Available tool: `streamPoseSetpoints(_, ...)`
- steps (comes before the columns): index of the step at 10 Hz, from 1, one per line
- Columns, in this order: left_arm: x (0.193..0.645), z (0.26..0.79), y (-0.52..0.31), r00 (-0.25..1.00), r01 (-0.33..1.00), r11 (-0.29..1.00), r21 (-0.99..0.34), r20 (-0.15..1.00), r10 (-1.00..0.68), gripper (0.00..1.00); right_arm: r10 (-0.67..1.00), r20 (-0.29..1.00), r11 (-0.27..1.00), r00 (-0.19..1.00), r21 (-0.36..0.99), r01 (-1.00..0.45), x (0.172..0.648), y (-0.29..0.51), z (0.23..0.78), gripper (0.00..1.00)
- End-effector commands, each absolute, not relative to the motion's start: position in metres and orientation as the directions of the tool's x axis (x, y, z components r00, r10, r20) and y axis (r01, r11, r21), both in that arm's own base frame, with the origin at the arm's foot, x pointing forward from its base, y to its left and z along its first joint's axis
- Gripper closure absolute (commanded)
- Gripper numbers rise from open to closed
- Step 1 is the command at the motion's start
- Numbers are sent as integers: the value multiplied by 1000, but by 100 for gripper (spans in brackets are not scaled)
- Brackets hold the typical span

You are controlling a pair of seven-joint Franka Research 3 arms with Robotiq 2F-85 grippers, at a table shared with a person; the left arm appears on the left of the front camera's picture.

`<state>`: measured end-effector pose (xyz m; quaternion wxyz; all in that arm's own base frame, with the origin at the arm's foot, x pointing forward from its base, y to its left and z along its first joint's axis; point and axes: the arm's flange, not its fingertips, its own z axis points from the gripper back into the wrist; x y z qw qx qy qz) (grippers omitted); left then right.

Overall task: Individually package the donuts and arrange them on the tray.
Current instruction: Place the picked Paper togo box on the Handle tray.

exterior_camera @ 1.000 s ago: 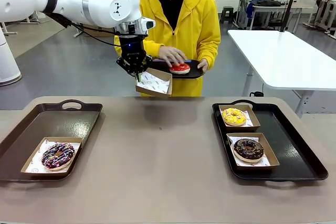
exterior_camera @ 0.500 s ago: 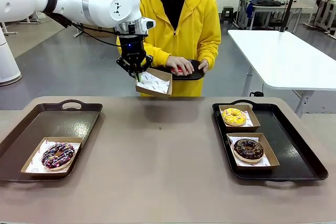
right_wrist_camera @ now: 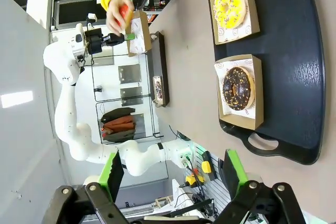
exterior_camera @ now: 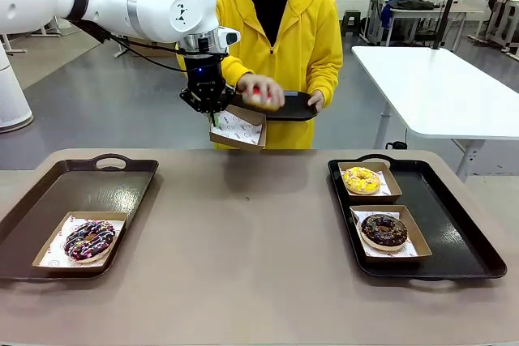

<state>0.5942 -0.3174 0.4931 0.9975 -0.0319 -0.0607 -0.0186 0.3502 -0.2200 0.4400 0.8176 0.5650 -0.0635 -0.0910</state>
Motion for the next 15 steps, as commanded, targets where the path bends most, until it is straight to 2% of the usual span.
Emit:
streamPoseSetpoints(1,593,496,-316,991,49,997,-59,124,-42,100,-218,5,344,976,936,72,349,-219,442,0)
streamPoseSetpoints(15,594,493,-317,992,41,997,-61,121,-33,99,-218,5,344,976,936,72,349,-219,442,0)
